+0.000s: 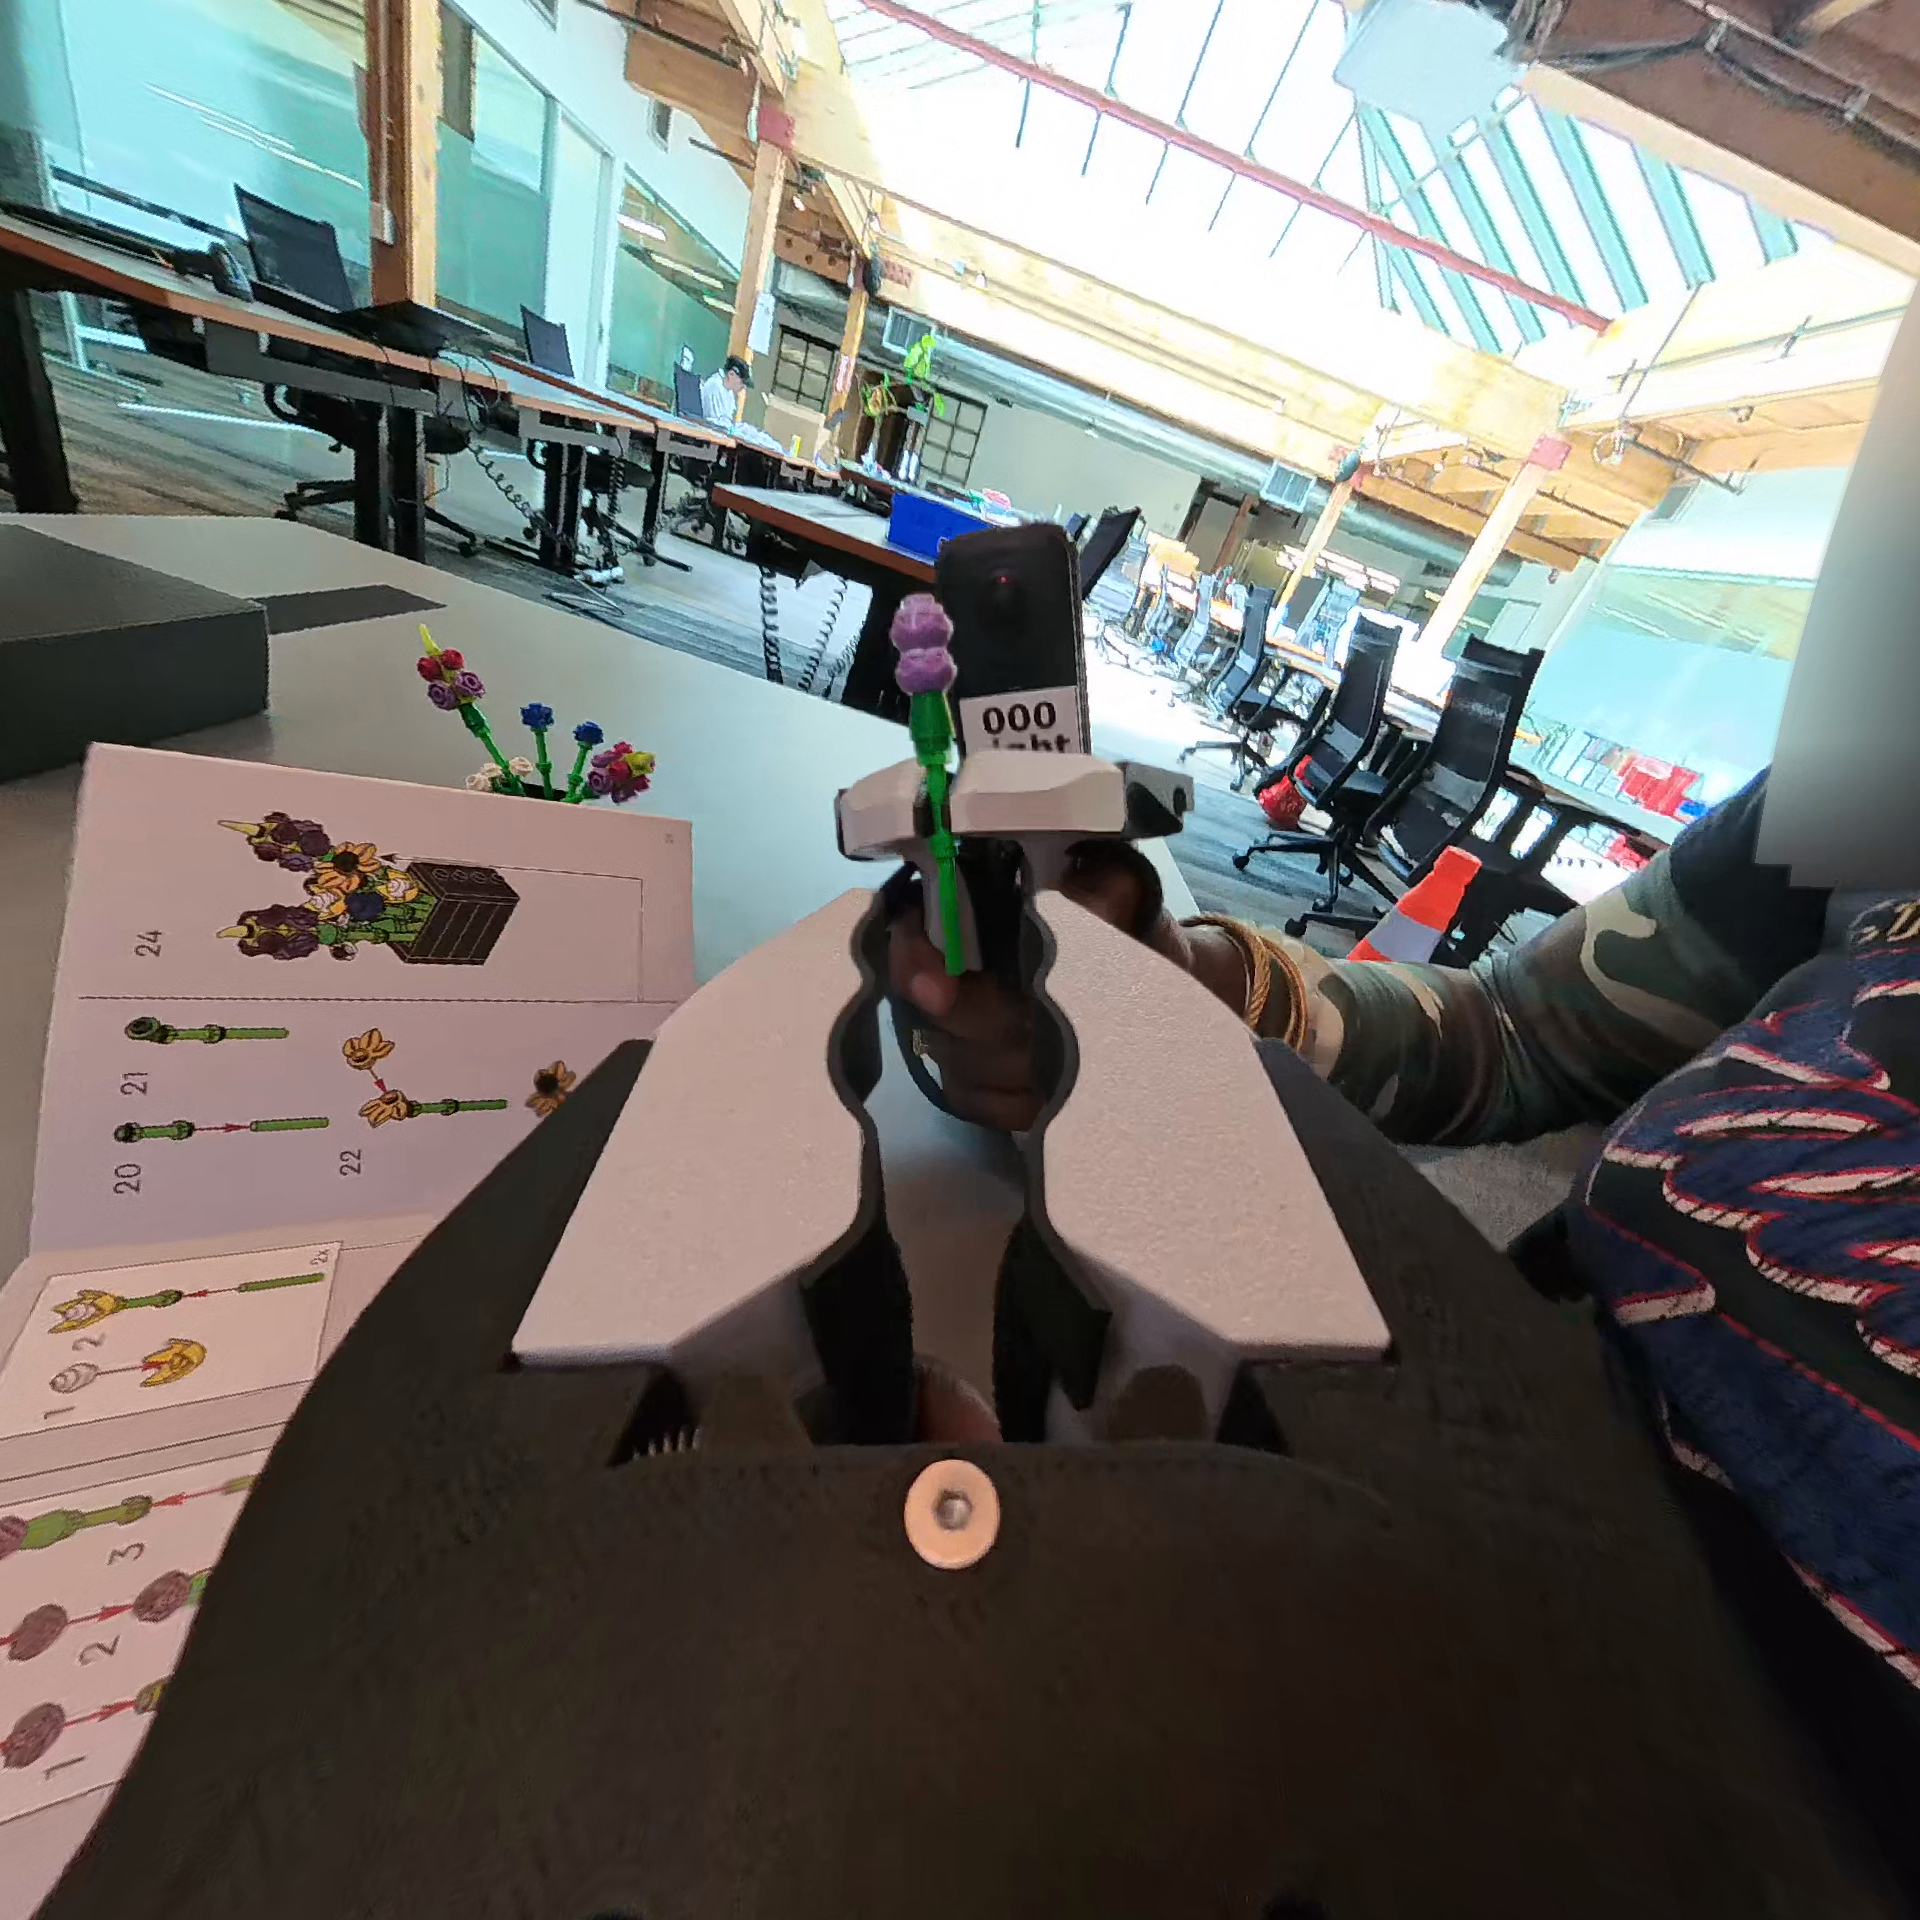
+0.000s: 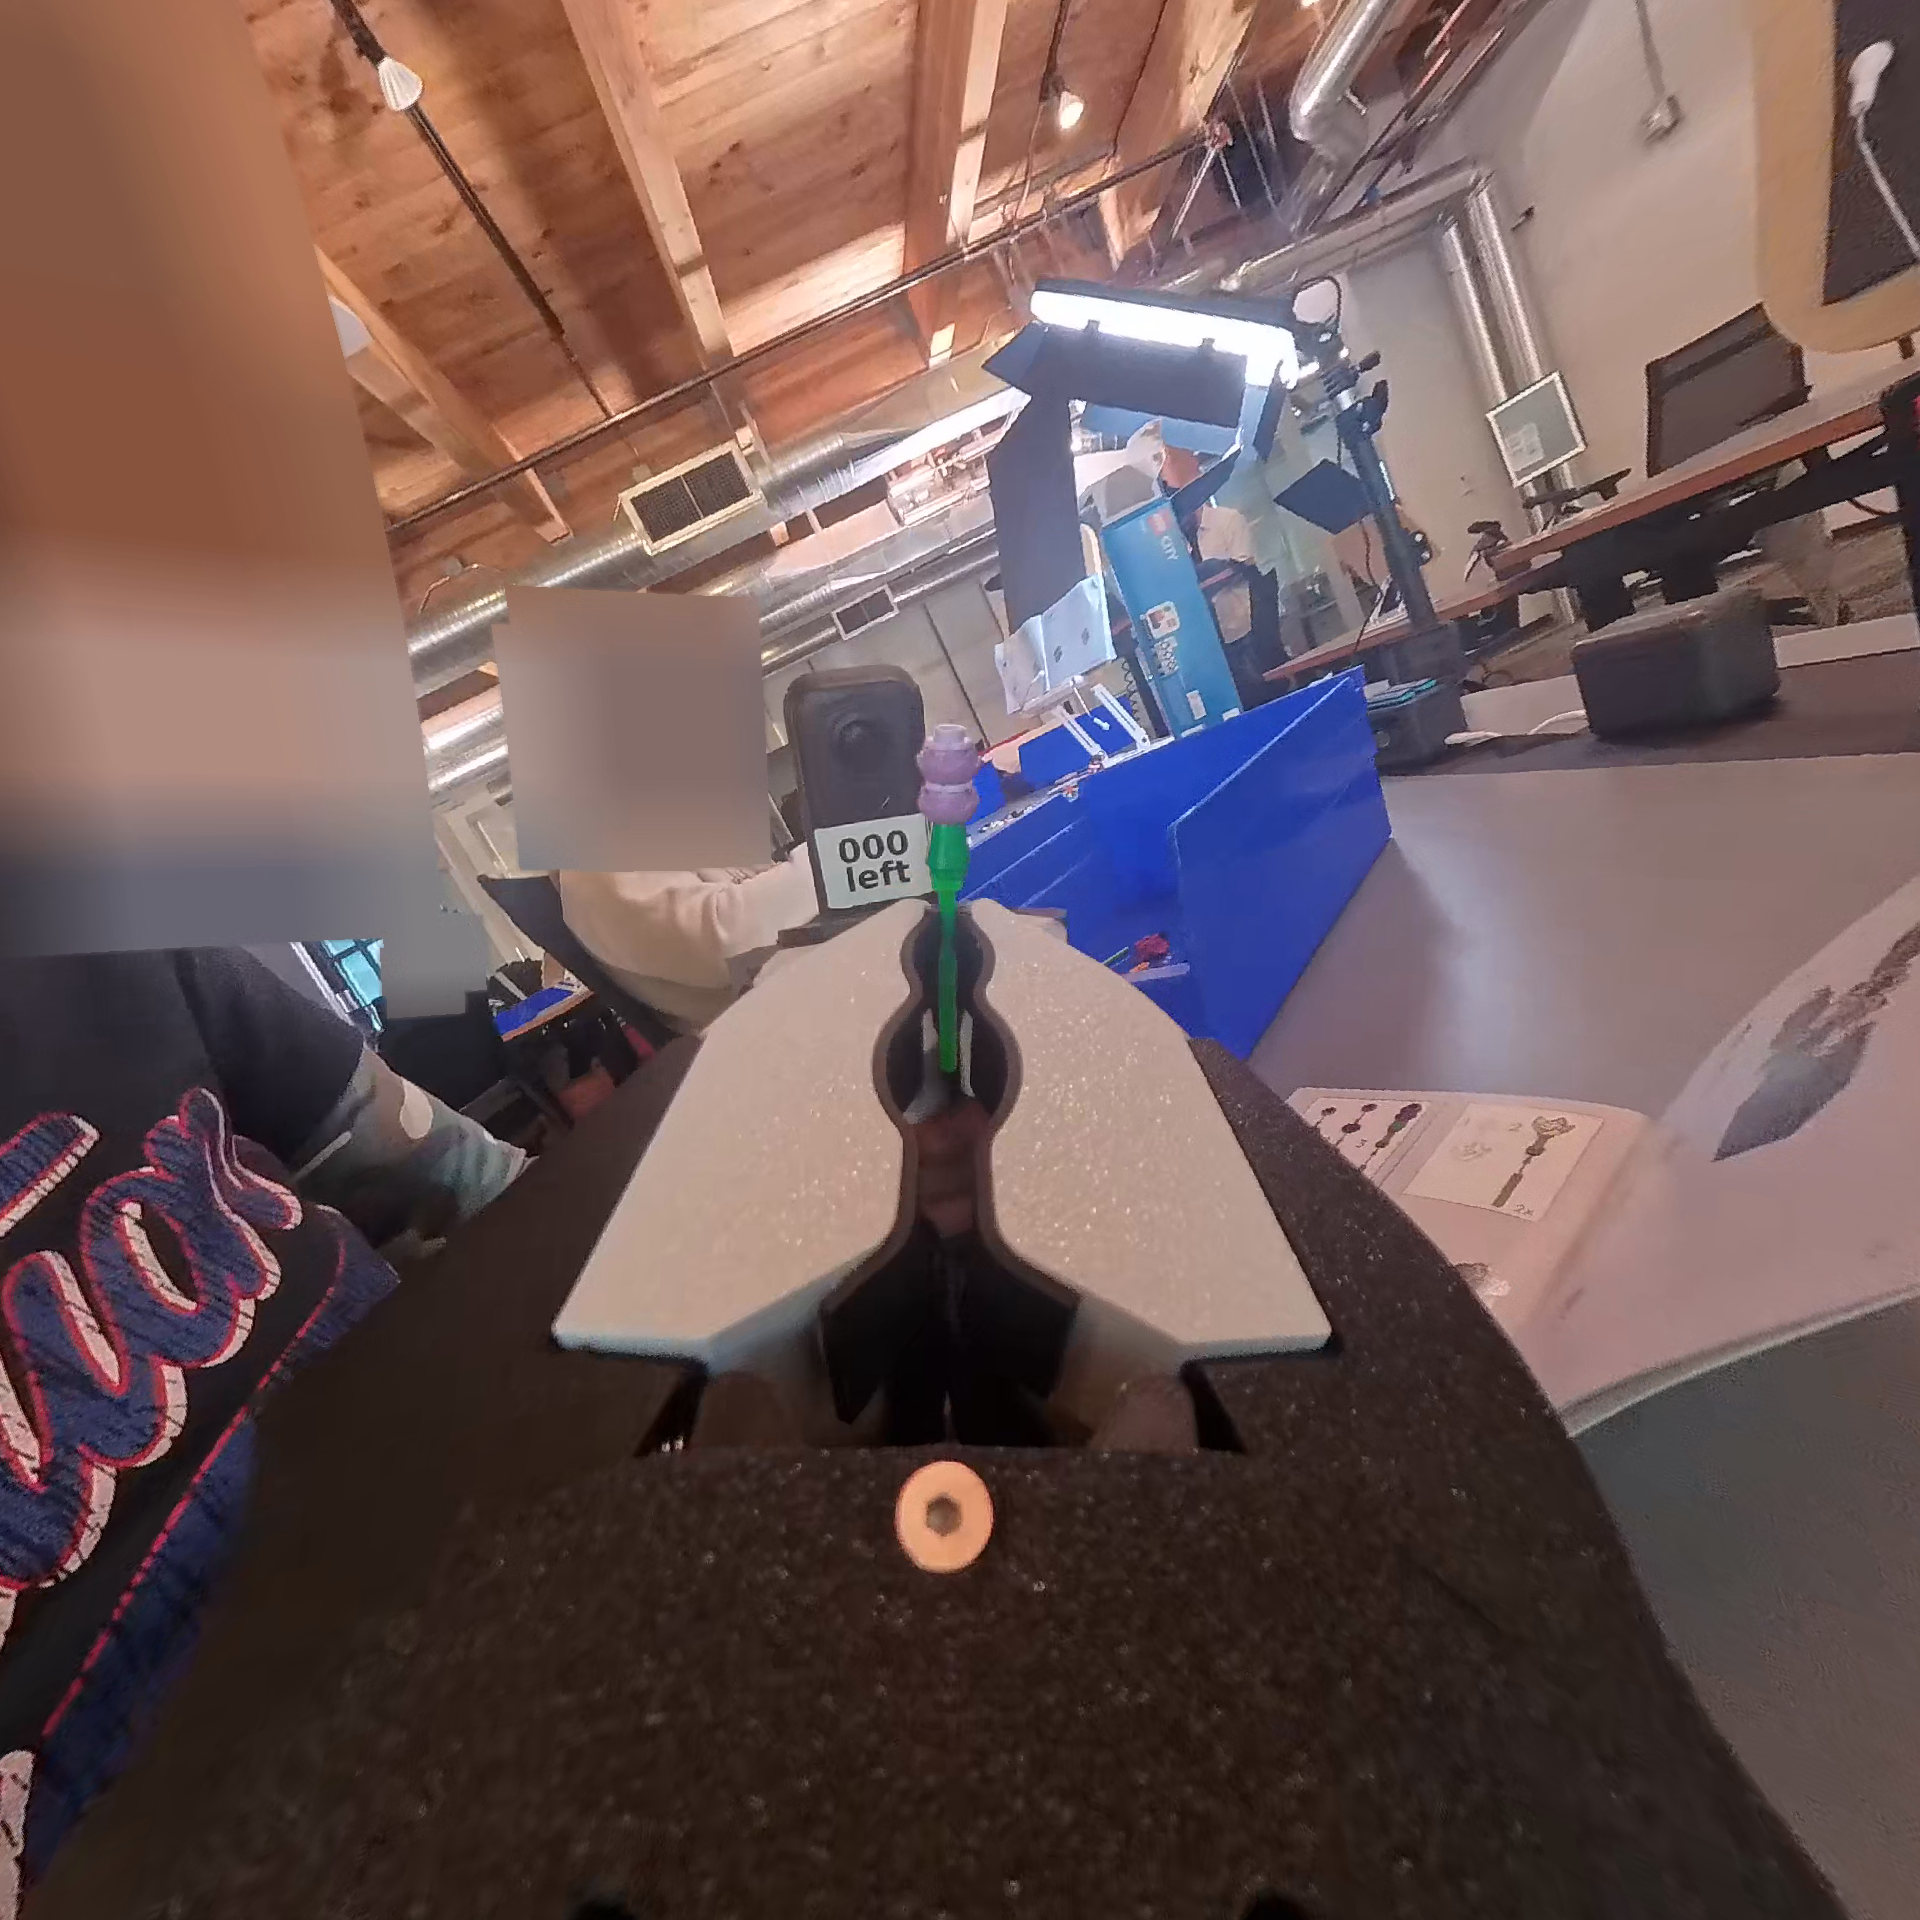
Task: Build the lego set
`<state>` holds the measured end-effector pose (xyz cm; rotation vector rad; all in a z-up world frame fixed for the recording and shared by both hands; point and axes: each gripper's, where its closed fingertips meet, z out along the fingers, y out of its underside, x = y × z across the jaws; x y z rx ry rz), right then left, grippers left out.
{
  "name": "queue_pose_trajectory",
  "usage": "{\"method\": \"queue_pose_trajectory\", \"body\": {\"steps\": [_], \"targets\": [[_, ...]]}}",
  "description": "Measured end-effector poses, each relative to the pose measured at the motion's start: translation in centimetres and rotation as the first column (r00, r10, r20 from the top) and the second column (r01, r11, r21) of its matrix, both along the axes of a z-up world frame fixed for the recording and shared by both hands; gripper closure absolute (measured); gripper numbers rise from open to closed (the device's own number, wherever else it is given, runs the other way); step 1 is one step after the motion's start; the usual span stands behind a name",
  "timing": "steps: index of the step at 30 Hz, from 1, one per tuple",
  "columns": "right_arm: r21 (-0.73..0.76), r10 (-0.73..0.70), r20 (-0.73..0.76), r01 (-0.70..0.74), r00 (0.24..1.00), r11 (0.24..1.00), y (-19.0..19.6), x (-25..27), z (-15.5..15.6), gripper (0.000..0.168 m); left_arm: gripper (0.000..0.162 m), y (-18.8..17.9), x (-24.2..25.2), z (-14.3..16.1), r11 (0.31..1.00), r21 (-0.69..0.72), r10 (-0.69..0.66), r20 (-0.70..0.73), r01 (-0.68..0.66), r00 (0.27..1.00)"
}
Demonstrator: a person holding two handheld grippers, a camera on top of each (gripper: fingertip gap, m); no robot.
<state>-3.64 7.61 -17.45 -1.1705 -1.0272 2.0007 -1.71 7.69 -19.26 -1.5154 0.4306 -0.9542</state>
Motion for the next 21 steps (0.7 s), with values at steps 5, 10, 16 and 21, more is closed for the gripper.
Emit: {"method": "queue_pose_trajectory", "body": {"steps": [5, 10, 16, 21], "targets": [[0.011, 0.034, 0.006, -0.034, 0.999, 0.999, -0.8, -0.2, -0.1, 0.164, 0.16, 0.0, 0.6, -0.9, 1.0, 0.004, -0.001, -0.087, 0.002, 0.996], [0.104, -0.043, 0.021, 0.041, 0.999, 0.994, -0.1, -0.1, -0.1, 0.149, 0.16, 0.5, -0.6, -1.6, 0.997, -0.057, 0.039, -0.097, -0.045, 0.995], [0.141, -0.094, 0.035, 0.088, 0.995, 0.986, 0.3, -0.2, -0.3, 0.149, 0.159, 0.4, -0.5, -2.4, 0.997, -0.062, 0.032, -0.174, -0.044, 0.984], [0.151, -0.115, 0.049, 0.106, 0.992, 0.983, 0.6, -0.1, -0.5, 0.161, 0.159, 0.4, -0.2, -3.0, 0.997, -0.062, 0.027, -0.229, -0.042, 0.973]]}}
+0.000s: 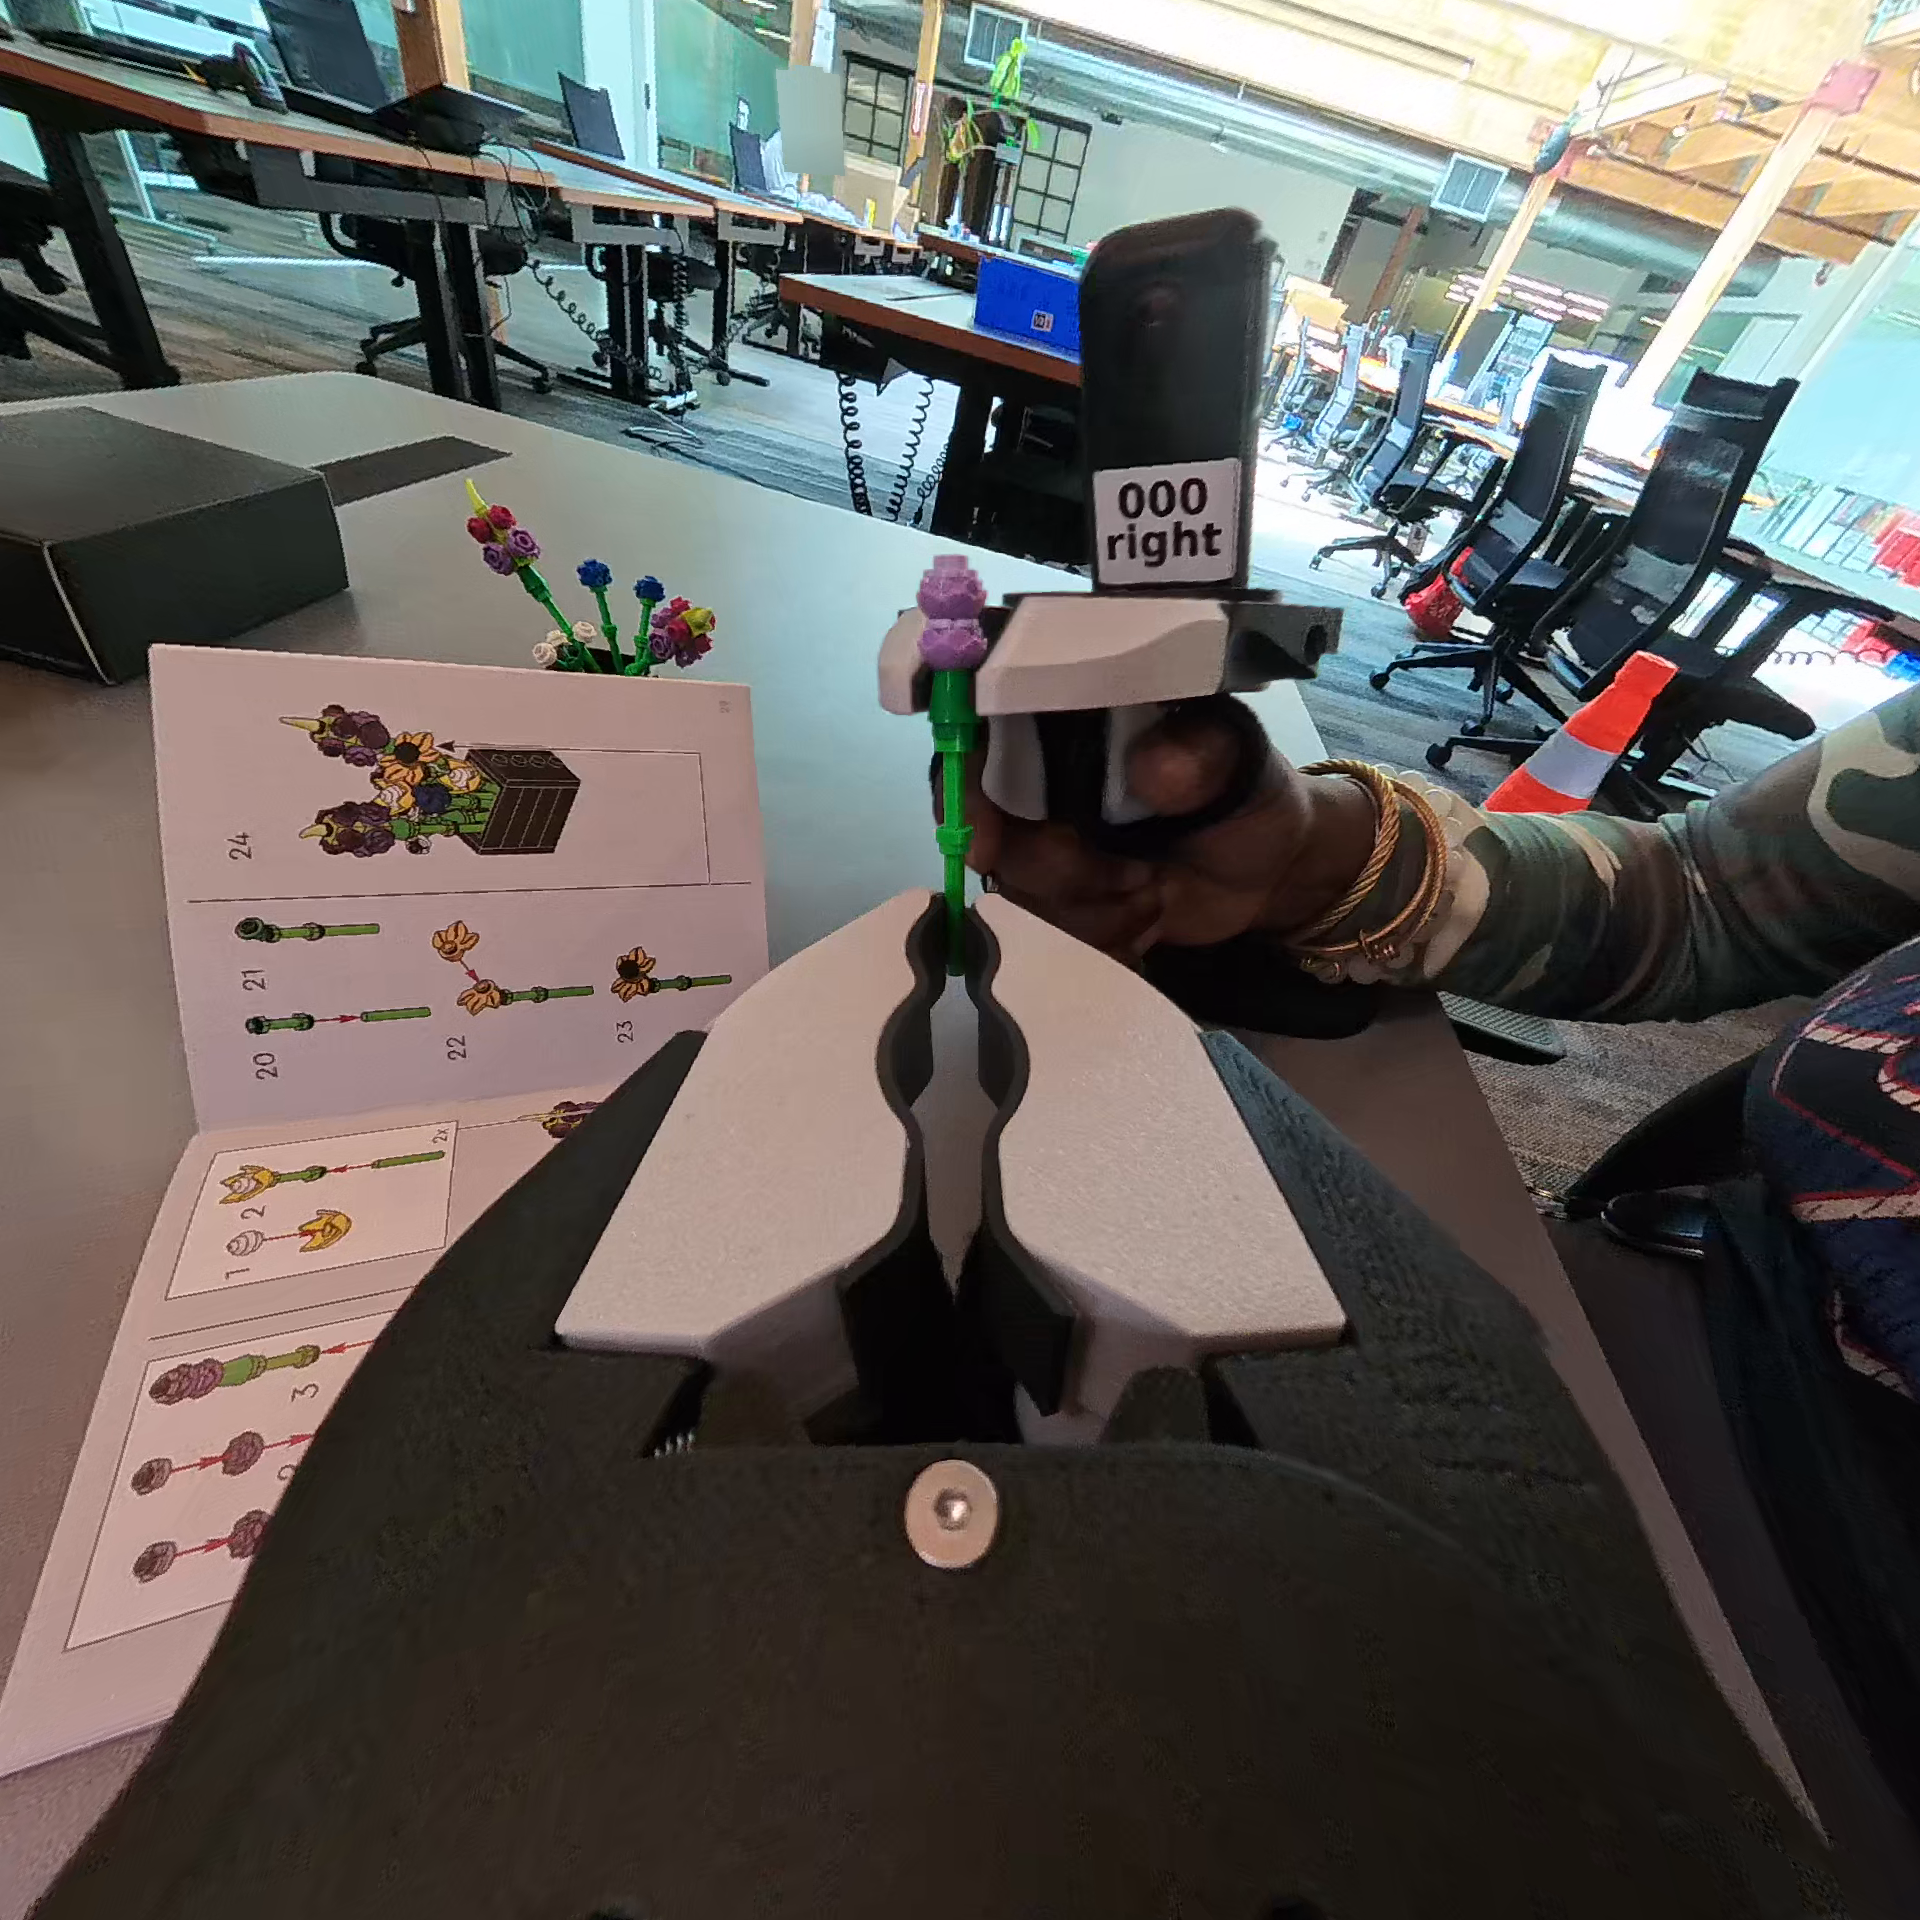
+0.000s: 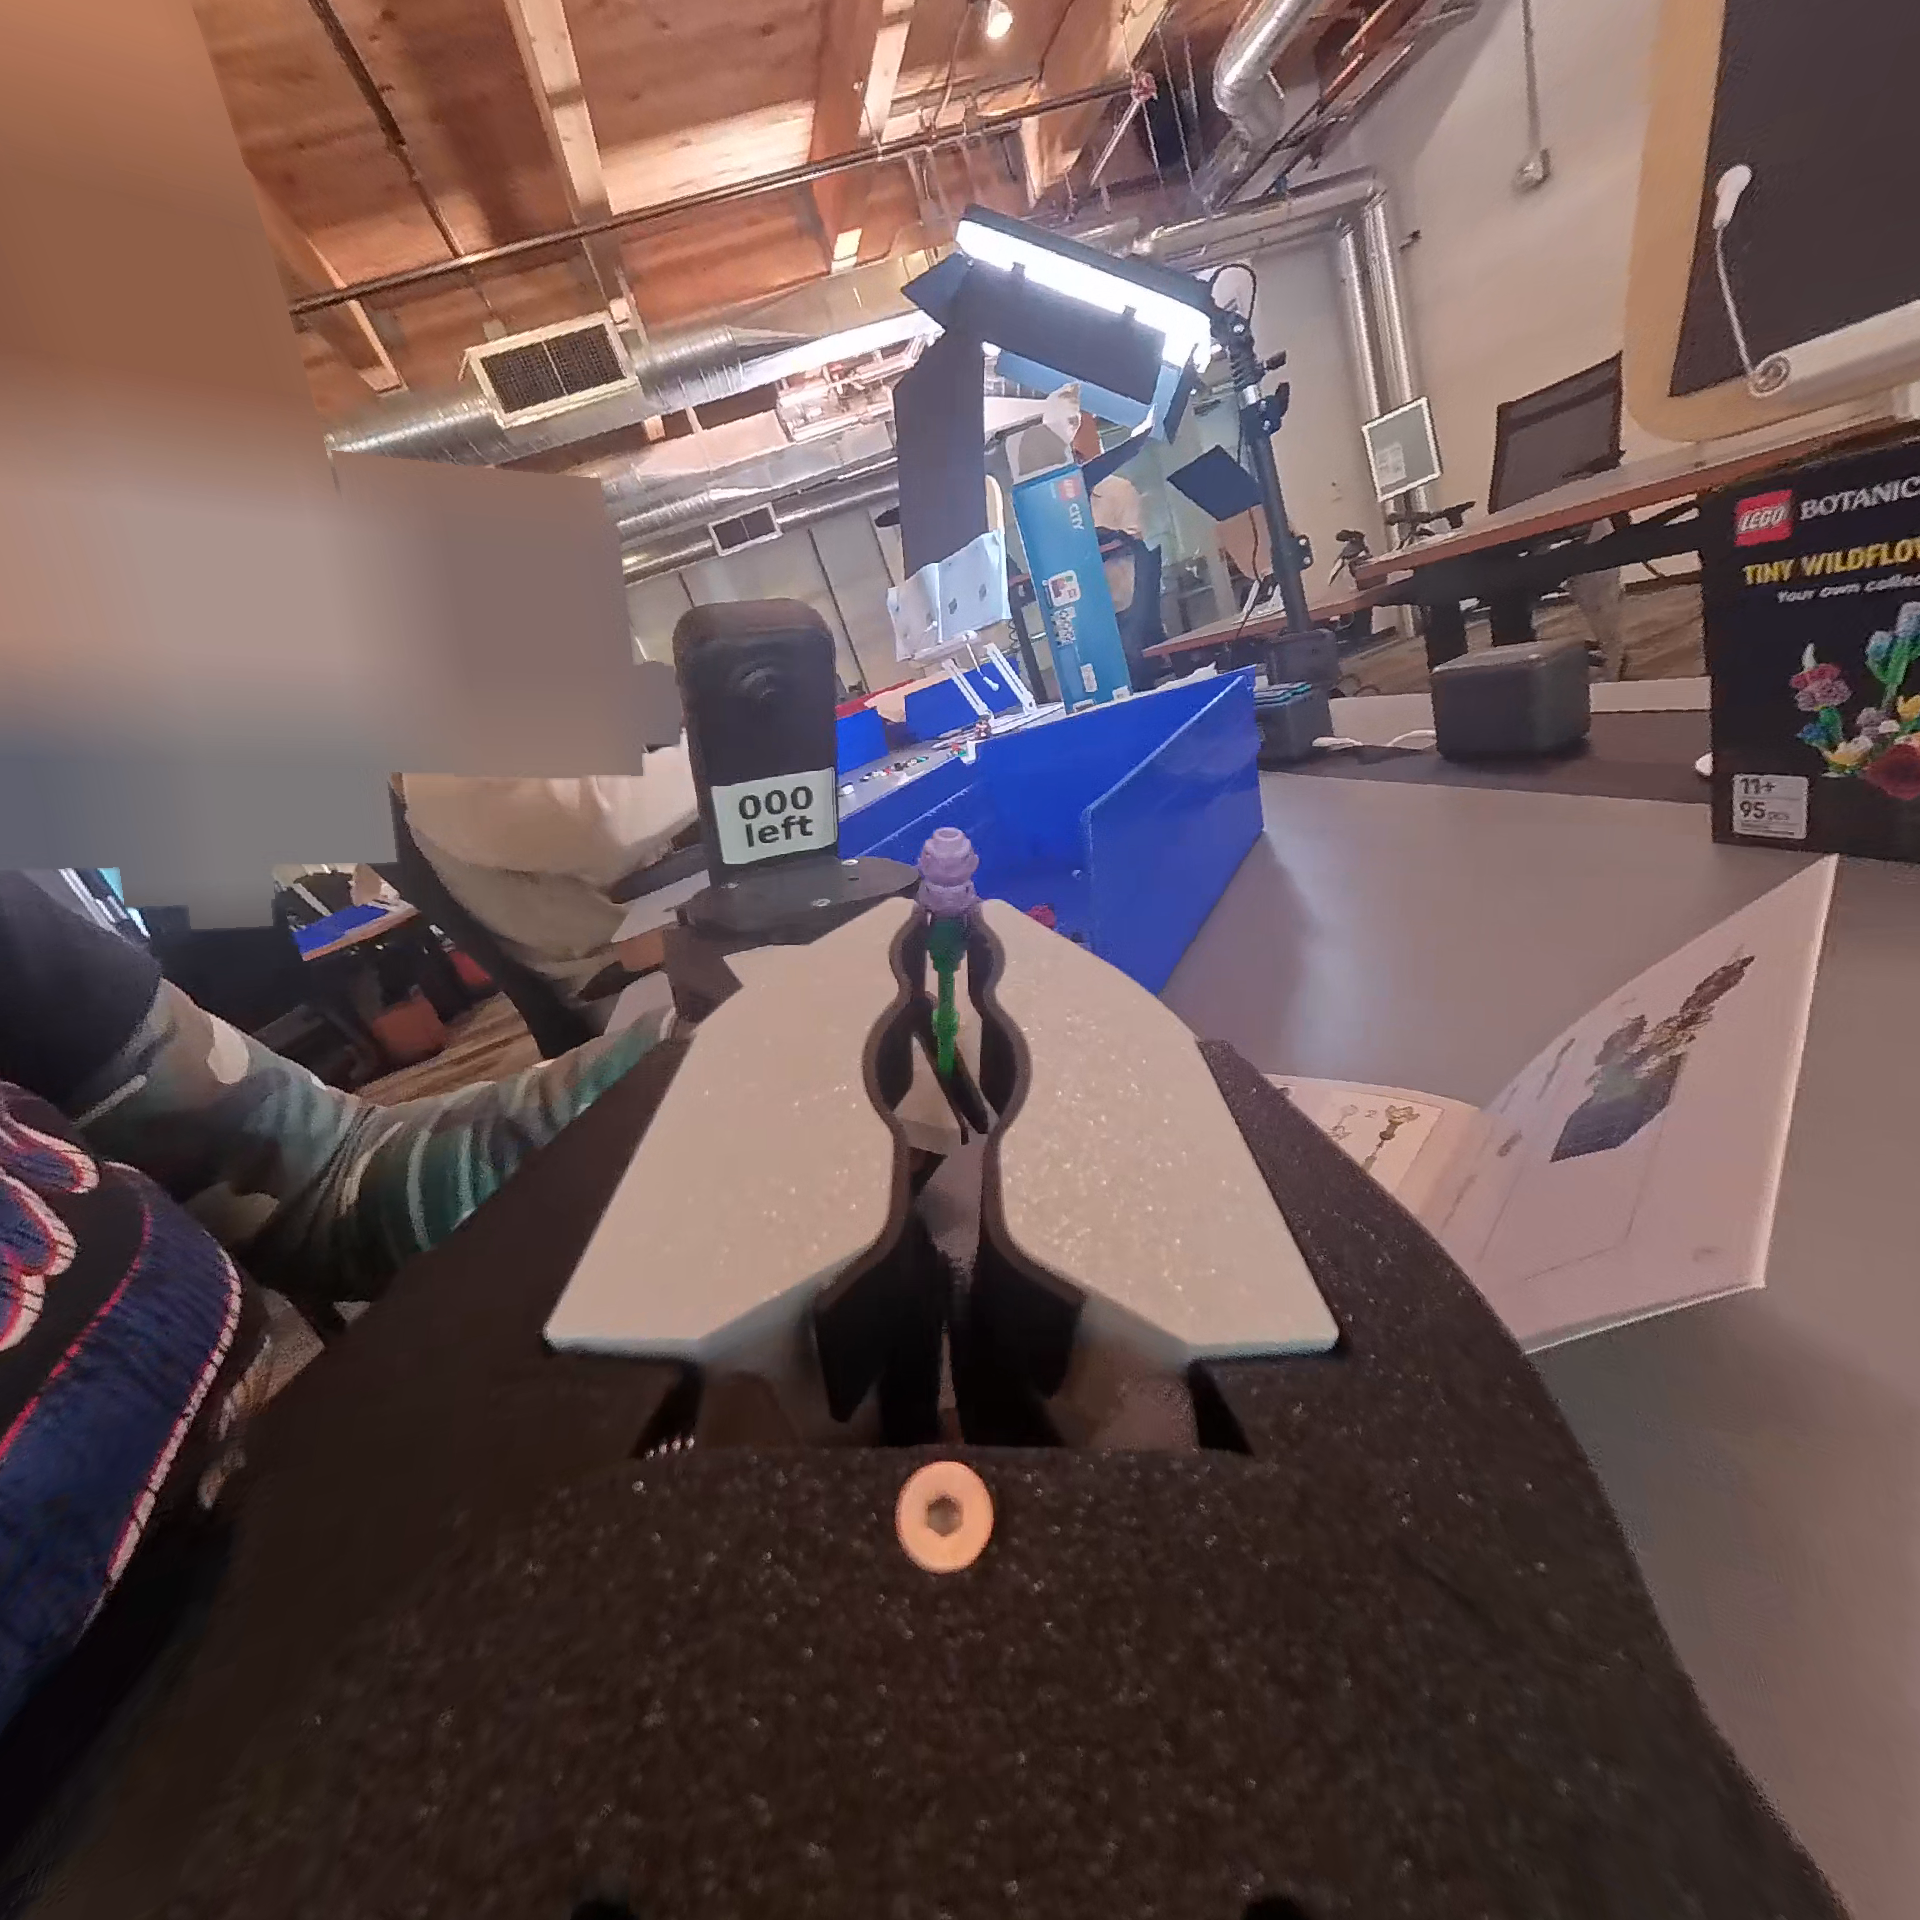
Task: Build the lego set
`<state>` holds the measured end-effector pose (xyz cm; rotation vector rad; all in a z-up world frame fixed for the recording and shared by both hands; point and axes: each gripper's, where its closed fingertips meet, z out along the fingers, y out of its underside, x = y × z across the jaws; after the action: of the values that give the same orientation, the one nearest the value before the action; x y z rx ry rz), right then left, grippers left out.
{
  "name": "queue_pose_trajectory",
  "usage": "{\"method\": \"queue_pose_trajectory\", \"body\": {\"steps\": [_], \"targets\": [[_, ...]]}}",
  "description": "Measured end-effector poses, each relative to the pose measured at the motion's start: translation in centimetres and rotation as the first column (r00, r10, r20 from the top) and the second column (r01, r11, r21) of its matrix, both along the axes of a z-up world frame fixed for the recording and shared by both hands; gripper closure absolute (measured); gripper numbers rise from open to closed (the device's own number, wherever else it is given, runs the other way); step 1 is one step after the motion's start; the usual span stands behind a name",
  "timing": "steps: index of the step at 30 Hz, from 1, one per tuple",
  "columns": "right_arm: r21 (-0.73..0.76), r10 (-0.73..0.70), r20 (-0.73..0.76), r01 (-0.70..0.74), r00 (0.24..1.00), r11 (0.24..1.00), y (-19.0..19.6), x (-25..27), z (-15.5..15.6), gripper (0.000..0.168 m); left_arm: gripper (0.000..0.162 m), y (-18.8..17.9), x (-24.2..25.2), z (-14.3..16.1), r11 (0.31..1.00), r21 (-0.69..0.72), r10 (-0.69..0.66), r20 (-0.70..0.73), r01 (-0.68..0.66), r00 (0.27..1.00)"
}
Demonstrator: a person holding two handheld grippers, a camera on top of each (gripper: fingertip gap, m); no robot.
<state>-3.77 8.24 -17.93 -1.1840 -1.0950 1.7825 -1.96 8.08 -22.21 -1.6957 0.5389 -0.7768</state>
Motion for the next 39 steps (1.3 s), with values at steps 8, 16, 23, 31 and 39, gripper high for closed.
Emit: {"method": "queue_pose_trajectory", "body": {"steps": [8, 16, 23, 31, 39], "targets": [[0.016, -0.079, -0.059, 0.08, 0.995, 0.997, 1.5, 1.0, 1.1, 0.161, 0.13, 1.3, -4.7, 3.0, 0.963, 0.11, 0.238, 0.095, -0.248, 0.967], [-0.029, -0.177, -0.09, 0.175, 0.98, 0.984, 3.6, 2.0, 1.6, 0.162, 0.134, 0.5, -14.3, 6.5, 0.654, 0.287, 0.675, 0.198, -0.7, 0.711], [-0.013, -0.201, -0.076, 0.2, 0.977, 0.98, 3.9, 2.0, 1.4, 0.161, 0.135, 1.2, -13.0, 5.2, 0.713, 0.24, 0.641, 0.158, -0.659, 0.751], [-0.038, -0.214, -0.069, 0.212, 0.974, 0.977, 4.3, 2.1, 1.4, 0.161, 0.144, 1.5, -12.2, 4.4, 0.769, 0.176, 0.595, 0.159, -0.615, 0.788], [-0.08, -0.362, -0.094, 0.355, 0.927, 0.931, 7.8, 4.1, 2.8, 0.162, 0.127, 2.6, -9.5, 0.7, 0.868, 0.068, 0.493, -0.017, -0.491, 0.87]]}}
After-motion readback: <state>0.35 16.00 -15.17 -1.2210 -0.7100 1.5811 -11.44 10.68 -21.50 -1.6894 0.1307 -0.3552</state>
